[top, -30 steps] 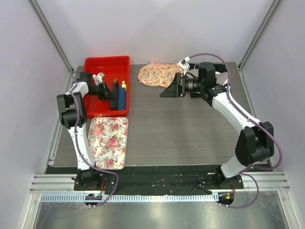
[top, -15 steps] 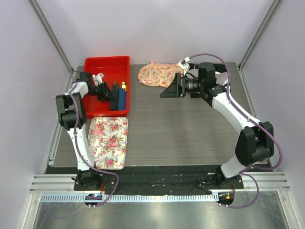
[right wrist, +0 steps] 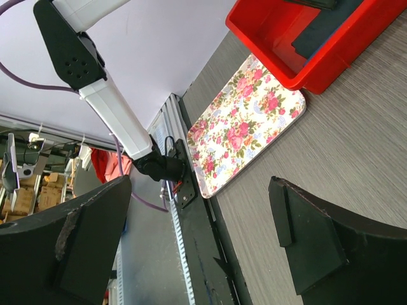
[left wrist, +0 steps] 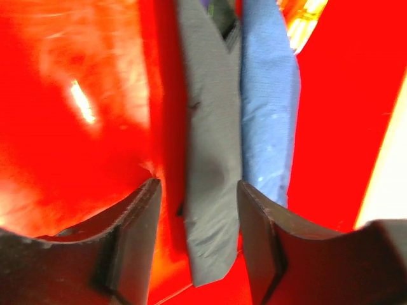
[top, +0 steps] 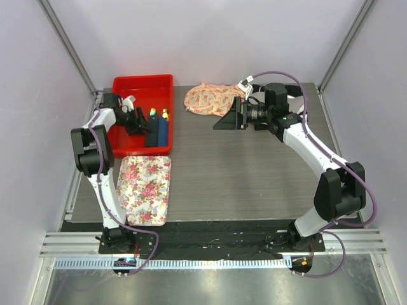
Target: Place the utensils on the paper napkin and roll it up
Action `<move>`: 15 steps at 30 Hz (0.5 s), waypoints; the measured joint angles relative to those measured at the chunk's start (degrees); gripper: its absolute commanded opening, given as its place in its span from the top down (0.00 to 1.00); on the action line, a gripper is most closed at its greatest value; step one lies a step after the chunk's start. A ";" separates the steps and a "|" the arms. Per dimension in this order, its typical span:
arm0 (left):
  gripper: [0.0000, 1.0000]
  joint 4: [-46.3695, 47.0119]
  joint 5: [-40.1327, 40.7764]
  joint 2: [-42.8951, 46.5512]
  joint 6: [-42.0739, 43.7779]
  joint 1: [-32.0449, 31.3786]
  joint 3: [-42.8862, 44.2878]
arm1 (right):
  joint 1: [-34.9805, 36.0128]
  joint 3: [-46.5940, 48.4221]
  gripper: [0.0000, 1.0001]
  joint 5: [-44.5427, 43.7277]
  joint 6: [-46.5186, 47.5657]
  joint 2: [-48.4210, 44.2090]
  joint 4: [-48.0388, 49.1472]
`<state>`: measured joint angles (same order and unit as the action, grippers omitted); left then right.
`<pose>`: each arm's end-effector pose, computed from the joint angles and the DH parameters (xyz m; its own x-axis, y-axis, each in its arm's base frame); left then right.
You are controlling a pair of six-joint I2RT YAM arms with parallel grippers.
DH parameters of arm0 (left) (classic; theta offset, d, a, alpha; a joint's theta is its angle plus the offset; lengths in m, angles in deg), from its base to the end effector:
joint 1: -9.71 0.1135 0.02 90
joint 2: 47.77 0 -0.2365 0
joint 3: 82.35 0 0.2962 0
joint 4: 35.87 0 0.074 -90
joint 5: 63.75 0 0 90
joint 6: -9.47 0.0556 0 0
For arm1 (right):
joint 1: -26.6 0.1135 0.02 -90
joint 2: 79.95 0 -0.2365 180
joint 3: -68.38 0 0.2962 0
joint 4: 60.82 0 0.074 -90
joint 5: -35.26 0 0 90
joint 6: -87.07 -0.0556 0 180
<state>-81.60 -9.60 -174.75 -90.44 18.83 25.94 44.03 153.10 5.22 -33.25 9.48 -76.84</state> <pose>0.4932 0.0462 0.1001 -0.8982 -0.2855 -0.3344 -0.0339 0.8032 -0.5947 0.3749 0.1682 0.2896 -0.7572 0.0272 -0.6526 -0.6258 0.2565 0.7367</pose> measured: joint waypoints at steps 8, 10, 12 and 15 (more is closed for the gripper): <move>0.04 0.37 10.05 4.33 1.77 -0.04 -2.45 | -0.11 0.00 0.00 -0.15 0.04 0.00 -0.02; 0.00 0.57 13.38 5.86 2.54 -0.04 -3.21 | -0.39 0.00 0.00 -0.48 0.35 0.00 -0.09; 0.00 0.57 16.92 7.98 3.08 -0.04 -4.02 | -0.83 0.02 0.00 -1.27 1.33 0.00 -0.74; 0.00 0.44 20.33 12.39 4.20 -0.02 -4.02 | -2.32 0.63 0.00 -3.28 4.24 -0.02 -3.98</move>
<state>-81.16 10.72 -162.36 -86.25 18.81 21.91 41.71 153.74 1.94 -29.01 9.46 -80.82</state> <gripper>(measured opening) 0.996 0.996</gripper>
